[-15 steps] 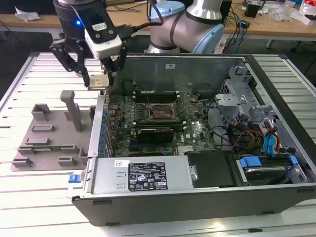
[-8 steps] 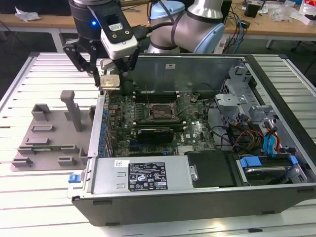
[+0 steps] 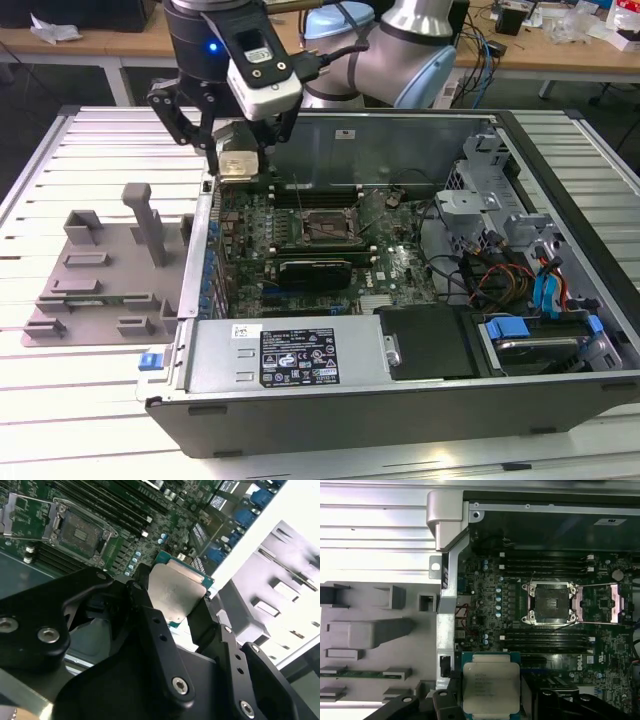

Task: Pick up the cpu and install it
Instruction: 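Pick up the cpu and move it towards the insertion slot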

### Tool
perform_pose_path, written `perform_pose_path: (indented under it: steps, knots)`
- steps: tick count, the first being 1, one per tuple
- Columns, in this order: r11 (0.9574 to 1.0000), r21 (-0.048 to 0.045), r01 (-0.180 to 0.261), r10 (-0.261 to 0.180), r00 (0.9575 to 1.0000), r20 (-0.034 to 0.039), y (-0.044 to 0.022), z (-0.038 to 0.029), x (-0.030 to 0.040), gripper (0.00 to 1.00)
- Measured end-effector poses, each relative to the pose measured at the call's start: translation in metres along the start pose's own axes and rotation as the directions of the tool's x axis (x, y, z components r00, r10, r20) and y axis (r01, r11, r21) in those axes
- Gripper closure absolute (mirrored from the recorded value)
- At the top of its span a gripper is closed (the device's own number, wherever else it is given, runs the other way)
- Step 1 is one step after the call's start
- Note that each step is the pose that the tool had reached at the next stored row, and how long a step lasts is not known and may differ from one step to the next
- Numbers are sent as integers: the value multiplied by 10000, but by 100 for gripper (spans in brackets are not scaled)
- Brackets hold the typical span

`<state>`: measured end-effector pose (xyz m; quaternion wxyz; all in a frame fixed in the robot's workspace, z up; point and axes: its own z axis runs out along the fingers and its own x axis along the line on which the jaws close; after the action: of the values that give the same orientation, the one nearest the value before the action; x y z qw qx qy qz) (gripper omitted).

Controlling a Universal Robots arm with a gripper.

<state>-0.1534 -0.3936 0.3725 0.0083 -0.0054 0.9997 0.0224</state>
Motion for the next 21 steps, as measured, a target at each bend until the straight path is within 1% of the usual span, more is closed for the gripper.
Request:
perform_pose_path:
  steps: [4, 5, 6, 7, 11, 13, 17, 18, 19, 21]
  knots:
    - [10000, 0, 2, -2, 10000, 0, -1, 1, -77, 45]
    - [10000, 0, 1, -1, 10000, 1, -1, 2, -108, 45]
    - [10000, 0, 1, -1, 10000, 1, -2, 3, -194, 45]
    - [10000, 0, 2, -2, 10000, 1, -3, 5, -266, 45]
    - [10000, 0, 1, -1, 10000, 1, -5, 7, -429, 45]
    - [10000, 0, 2, -2, 10000, 0, -6, 8, -493, 45]
    - [10000, -1, 2, -2, 10000, 1, -8, 11, -658, 45]
    - [10000, -1, 2, -2, 10000, 1, -8, 12, -710, 45]
    - [10000, 0, 1, -1, 10000, 0, -9, 13, -787, 45]
    - [10000, 0, 2, -2, 10000, 0, -10, 14, -883, 45]
